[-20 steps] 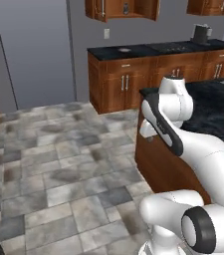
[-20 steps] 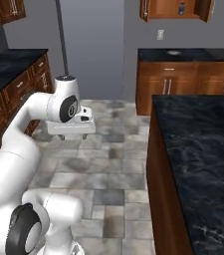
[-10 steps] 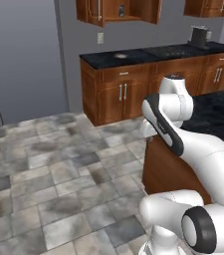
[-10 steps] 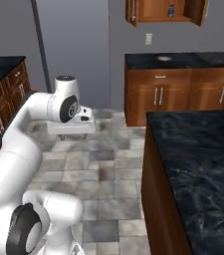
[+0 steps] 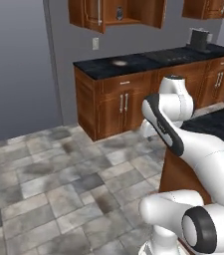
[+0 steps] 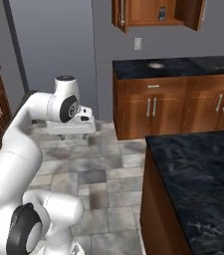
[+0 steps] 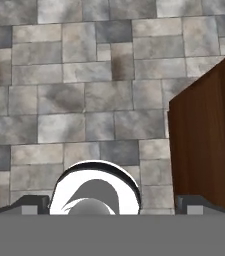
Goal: Move the hot dog bun to the plate on the dining table and place the condiment next to that plate. Then navigate to the fridge and take the sausage and place it on the plate as well.
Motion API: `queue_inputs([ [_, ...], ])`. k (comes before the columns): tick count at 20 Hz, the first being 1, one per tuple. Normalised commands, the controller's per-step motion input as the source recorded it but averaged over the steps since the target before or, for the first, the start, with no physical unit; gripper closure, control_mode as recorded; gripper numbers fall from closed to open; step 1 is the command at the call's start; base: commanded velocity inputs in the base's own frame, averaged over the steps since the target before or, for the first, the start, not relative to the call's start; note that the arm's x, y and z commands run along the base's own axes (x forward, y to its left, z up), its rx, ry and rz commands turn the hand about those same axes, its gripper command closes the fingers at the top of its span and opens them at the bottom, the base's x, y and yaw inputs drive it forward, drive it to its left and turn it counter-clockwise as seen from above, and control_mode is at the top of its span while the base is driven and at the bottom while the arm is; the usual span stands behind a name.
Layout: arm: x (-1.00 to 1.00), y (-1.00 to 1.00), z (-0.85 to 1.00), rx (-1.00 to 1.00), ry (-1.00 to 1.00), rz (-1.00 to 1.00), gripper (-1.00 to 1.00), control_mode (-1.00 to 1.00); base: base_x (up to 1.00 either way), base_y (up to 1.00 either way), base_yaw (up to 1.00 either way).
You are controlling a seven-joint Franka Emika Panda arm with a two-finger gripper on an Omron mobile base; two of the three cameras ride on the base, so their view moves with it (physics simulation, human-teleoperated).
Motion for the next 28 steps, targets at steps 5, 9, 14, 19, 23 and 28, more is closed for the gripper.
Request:
queue_inputs([
  [5,0.00,0.00,0.00,0.00,0.00,0.00,-1.00,1.00,1.00,0.38,-0.26],
  [9,0.00,0.00,0.00,0.00,0.00,0.00,-1.00,1.00,1.00,0.37,-0.30],
  [14,0.00,0.00,0.00,0.00,0.00,0.00,-1.00,1.00,1.00,0.37,-0.33],
  [19,0.00,0.00,0.00,0.00,0.00,0.00,-1.00,1.00,1.00,0.27,-0.35],
  [23,0.00,0.00,0.00,0.00,0.00,0.00,-1.00,1.00,1.00,0.21,-0.35],
  [28,0.00,0.00,0.00,0.00,0.00,0.00,-1.00,1.00,1.00,0.04,-0.29],
])
